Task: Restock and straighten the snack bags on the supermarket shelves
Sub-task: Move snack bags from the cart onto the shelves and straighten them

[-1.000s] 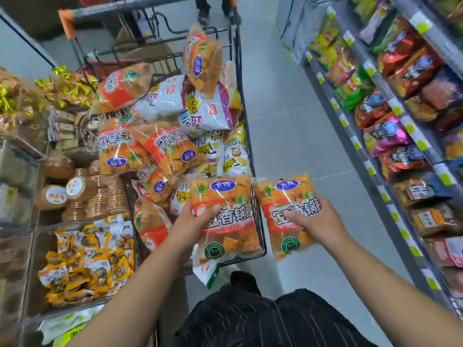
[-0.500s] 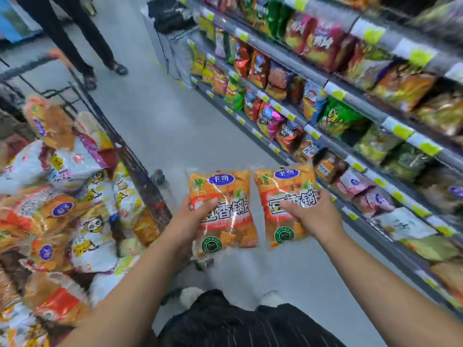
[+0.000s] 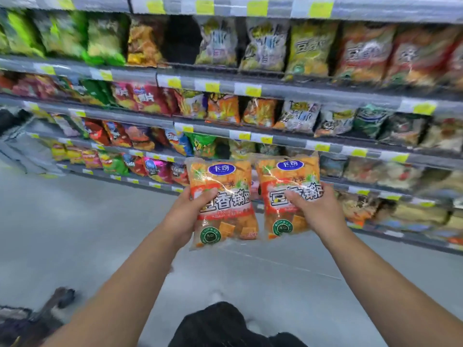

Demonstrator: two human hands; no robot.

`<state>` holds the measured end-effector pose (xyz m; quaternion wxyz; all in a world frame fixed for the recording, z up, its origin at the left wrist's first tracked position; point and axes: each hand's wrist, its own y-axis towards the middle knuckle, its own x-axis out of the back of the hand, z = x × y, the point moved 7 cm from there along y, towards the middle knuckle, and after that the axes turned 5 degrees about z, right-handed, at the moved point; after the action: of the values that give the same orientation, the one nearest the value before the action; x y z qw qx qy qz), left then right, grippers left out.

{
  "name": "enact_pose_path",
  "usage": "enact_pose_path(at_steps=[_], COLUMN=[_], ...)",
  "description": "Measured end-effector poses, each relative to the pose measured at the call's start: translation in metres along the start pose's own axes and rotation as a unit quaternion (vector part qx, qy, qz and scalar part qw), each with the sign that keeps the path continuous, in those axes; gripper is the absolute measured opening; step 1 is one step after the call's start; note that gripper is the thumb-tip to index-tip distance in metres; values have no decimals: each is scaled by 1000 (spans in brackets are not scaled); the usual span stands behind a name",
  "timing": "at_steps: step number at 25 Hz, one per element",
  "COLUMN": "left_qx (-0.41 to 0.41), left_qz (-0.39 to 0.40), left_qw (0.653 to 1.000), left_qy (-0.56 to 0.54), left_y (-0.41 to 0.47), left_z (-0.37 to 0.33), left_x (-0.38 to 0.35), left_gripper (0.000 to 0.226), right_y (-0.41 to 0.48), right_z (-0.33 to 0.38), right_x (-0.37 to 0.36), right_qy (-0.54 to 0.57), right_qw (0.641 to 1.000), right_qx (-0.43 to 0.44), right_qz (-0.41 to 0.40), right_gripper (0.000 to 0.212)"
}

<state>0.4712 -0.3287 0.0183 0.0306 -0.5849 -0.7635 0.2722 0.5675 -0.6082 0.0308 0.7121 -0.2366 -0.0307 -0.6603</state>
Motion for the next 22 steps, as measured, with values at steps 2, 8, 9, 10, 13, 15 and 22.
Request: enact_pose_path(at_steps=[2, 8, 9, 10, 13, 15, 22], left_qx=[-9, -15, -20, -25, -48, -55, -106], left_qz=[38, 146, 161, 175, 205, 229, 295], left_qw=[999, 988, 985, 982, 973, 966, 942], left_qy=[14, 55, 61, 69, 90, 110, 123], left_y=[26, 100, 111, 120, 143, 152, 168], left_z=[-23, -96, -110, -123, -158, -178, -238], left_x=[-36, -128, -143, -158, -194, -218, -305], left_gripper=[60, 60, 61, 62, 56, 71, 45], right_y=[8, 42, 48, 53, 67, 74, 97], right_z=[9, 53, 63, 73, 96, 110, 149], right_x=[31, 102, 114, 123, 149, 166, 232], right_qy=[25, 75, 80, 86, 87, 85, 89], right_qw=[999, 987, 984, 980, 972, 964, 950], right_qx=[1, 18, 25, 32, 42, 42, 63], right_qz=[-44, -141, -160, -176, -215, -248, -291], right_gripper=[64, 58, 57, 57, 67, 85, 102])
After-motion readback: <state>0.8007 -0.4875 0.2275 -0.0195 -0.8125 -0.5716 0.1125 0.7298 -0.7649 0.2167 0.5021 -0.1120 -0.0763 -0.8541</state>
